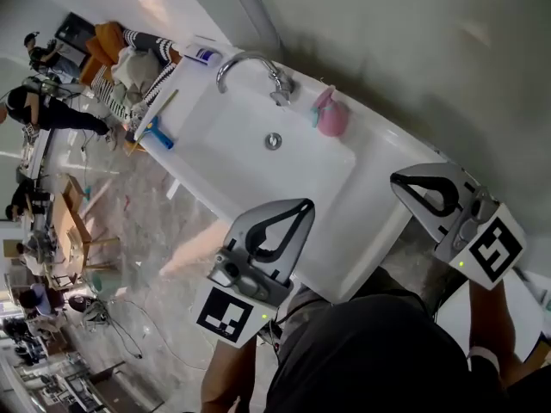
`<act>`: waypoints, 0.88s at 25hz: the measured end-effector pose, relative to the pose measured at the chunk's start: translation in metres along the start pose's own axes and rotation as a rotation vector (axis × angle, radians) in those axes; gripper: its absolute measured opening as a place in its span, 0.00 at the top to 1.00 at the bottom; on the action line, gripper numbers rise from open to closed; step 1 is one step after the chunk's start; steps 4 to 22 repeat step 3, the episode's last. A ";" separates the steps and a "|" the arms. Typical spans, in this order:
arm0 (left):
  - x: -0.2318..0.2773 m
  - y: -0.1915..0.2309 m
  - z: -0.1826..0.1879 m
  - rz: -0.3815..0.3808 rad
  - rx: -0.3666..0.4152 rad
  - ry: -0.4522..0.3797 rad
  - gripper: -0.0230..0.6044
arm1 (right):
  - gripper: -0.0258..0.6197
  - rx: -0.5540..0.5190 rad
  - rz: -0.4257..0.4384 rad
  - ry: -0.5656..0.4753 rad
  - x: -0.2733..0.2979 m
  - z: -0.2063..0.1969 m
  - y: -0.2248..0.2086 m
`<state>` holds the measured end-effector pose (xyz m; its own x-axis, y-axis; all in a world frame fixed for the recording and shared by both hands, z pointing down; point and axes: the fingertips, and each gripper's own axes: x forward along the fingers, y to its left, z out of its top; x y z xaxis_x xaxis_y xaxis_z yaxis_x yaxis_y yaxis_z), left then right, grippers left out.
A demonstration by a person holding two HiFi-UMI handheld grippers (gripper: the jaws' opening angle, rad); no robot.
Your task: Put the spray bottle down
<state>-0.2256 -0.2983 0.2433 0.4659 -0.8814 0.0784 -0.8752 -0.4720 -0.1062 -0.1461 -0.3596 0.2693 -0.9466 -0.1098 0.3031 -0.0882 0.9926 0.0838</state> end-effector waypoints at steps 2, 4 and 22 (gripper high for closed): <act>-0.007 -0.003 -0.004 -0.001 -0.003 0.002 0.96 | 0.95 -0.009 0.001 0.009 0.000 -0.005 0.008; -0.011 -0.005 -0.006 -0.001 -0.005 0.003 0.96 | 0.95 -0.014 0.002 0.013 0.001 -0.007 0.012; -0.011 -0.005 -0.006 -0.001 -0.005 0.003 0.96 | 0.95 -0.014 0.002 0.013 0.001 -0.007 0.012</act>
